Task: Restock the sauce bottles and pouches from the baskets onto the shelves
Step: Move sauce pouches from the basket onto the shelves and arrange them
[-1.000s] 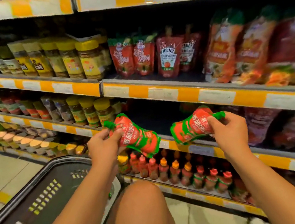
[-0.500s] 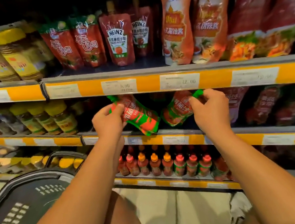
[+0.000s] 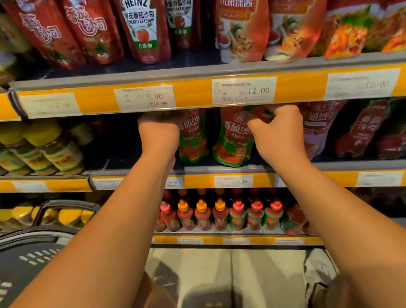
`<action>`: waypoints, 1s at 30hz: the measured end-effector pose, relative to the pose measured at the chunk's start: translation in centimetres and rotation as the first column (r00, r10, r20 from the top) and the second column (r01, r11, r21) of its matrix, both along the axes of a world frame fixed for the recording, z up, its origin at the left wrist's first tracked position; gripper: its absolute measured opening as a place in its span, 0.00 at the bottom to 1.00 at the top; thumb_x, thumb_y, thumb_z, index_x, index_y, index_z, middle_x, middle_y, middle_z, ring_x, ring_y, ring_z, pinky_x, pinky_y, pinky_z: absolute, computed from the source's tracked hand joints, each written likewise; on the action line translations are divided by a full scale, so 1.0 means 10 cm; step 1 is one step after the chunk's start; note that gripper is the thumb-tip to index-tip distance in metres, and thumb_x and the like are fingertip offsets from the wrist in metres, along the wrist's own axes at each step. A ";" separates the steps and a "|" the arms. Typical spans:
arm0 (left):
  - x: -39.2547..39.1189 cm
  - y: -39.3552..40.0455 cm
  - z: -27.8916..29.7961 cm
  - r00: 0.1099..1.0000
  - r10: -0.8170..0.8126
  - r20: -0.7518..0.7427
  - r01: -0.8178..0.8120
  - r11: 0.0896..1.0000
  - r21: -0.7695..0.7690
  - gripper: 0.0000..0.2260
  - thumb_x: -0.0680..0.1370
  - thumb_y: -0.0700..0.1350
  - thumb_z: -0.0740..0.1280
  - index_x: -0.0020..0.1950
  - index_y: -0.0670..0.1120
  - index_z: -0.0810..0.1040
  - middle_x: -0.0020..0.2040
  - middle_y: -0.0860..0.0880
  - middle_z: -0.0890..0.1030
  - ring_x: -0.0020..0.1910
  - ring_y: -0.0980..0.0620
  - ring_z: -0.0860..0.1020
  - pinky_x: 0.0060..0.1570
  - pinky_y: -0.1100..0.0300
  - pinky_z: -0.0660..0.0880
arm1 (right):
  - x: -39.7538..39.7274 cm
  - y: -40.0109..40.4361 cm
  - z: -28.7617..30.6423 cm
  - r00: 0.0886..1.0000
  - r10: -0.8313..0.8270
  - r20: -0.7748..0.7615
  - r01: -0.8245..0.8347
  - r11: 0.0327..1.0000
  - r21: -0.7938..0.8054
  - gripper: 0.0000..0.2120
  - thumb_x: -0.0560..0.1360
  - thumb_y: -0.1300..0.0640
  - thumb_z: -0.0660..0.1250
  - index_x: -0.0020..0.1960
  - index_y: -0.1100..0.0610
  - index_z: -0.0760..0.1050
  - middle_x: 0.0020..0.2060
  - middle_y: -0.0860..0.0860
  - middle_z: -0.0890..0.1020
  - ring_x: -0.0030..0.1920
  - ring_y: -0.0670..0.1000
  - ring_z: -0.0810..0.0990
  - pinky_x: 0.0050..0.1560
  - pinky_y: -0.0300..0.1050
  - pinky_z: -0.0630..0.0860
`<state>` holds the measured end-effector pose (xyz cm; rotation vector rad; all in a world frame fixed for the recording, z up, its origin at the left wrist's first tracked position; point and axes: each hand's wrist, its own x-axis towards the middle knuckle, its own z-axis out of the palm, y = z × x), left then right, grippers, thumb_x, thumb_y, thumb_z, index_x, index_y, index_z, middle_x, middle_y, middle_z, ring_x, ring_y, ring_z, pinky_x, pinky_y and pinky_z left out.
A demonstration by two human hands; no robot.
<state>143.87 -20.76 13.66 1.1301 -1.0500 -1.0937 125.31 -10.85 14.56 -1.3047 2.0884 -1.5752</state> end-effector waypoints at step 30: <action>0.16 -0.39 -0.63 0.854 -0.263 0.449 0.262 0.963 0.066 0.22 0.73 0.41 0.79 0.67 0.49 0.80 0.63 0.47 0.83 0.62 0.47 0.80 0.63 0.45 0.78 | 0.16 -0.30 -0.64 0.995 -0.036 -0.092 0.076 0.877 0.475 0.20 0.70 0.43 0.79 0.36 0.57 0.76 0.31 0.51 0.80 0.33 0.54 0.80 0.29 0.45 0.72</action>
